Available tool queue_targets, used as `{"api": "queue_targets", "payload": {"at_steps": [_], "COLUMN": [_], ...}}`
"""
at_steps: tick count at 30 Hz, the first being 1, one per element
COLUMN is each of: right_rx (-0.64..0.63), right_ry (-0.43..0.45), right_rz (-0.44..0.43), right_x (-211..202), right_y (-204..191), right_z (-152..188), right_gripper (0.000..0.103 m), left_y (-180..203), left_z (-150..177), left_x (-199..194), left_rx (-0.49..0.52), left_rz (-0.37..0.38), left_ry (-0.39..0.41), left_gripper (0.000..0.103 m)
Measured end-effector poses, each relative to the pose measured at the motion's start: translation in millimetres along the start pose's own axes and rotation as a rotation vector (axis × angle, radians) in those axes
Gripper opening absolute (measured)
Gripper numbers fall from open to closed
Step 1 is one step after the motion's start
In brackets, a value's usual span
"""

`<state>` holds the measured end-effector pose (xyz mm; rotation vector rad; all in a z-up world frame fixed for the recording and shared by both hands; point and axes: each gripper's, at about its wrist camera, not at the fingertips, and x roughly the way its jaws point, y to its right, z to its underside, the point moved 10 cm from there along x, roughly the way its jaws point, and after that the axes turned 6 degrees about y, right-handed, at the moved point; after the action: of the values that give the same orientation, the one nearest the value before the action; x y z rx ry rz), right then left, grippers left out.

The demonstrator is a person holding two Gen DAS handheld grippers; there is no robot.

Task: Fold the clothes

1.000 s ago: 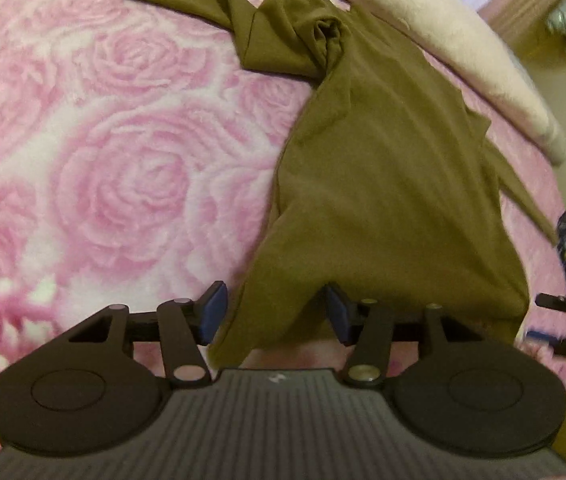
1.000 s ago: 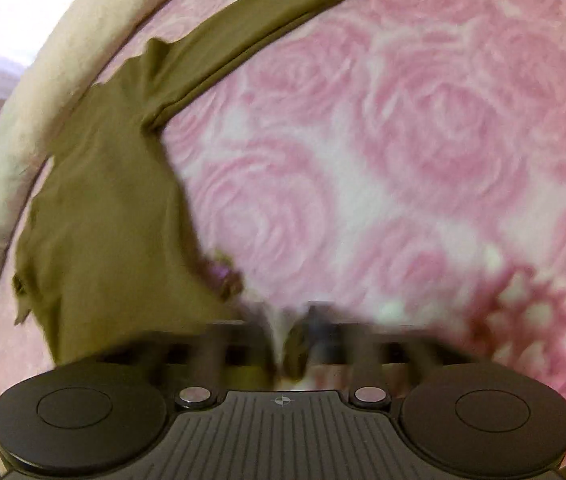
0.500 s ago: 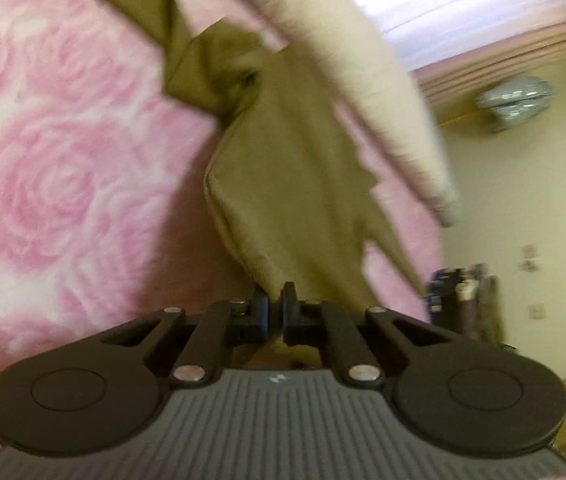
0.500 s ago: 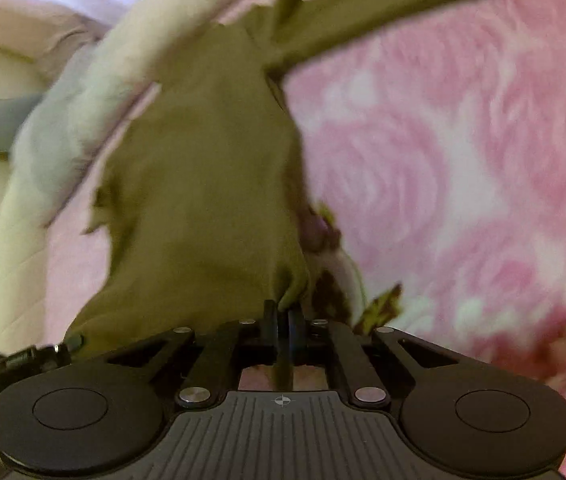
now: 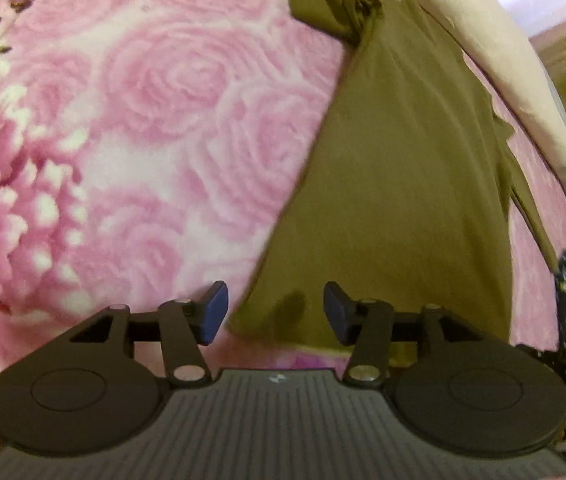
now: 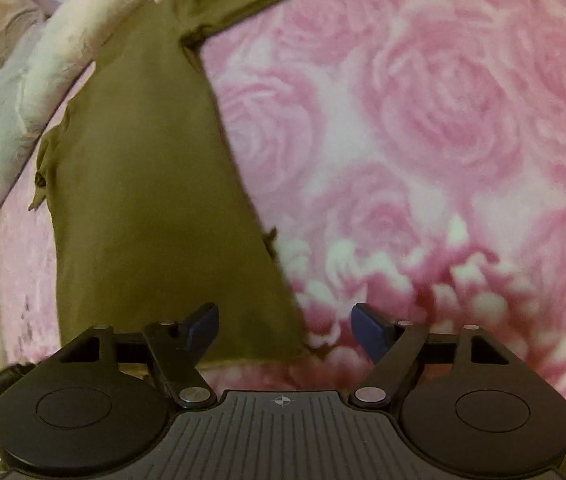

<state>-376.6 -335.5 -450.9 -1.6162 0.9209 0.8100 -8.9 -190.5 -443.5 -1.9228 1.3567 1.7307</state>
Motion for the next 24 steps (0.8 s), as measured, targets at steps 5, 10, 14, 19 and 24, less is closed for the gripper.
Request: {"api": "queue_targets", "payload": {"at_steps": [5, 10, 14, 19, 24], "right_rx": [-0.149, -0.225, -0.183, -0.226, -0.217], "right_ry": [-0.019, -0.071, -0.114, -0.108, 0.064], "right_rz": [0.119, 0.123, 0.120, 0.200, 0.274], "right_x": [22, 15, 20, 20, 9], "right_y": [-8, -4, 4, 0, -6], "right_z": [5, 3, 11, 3, -49], "right_gripper": [0.001, 0.000, 0.001, 0.033, 0.073], "left_y": [8, 7, 0, 3, -18], "left_z": [4, 13, 23, -8, -81], "left_x": [12, -3, 5, -11, -22], "left_rx": [0.120, 0.139, 0.186, 0.216, 0.066], "left_rz": [-0.027, -0.011, -0.091, -0.100, -0.100], "left_ry": [-0.021, -0.013, -0.036, 0.044, 0.197], "left_gripper": [0.000, 0.001, 0.006, 0.018, 0.041]}}
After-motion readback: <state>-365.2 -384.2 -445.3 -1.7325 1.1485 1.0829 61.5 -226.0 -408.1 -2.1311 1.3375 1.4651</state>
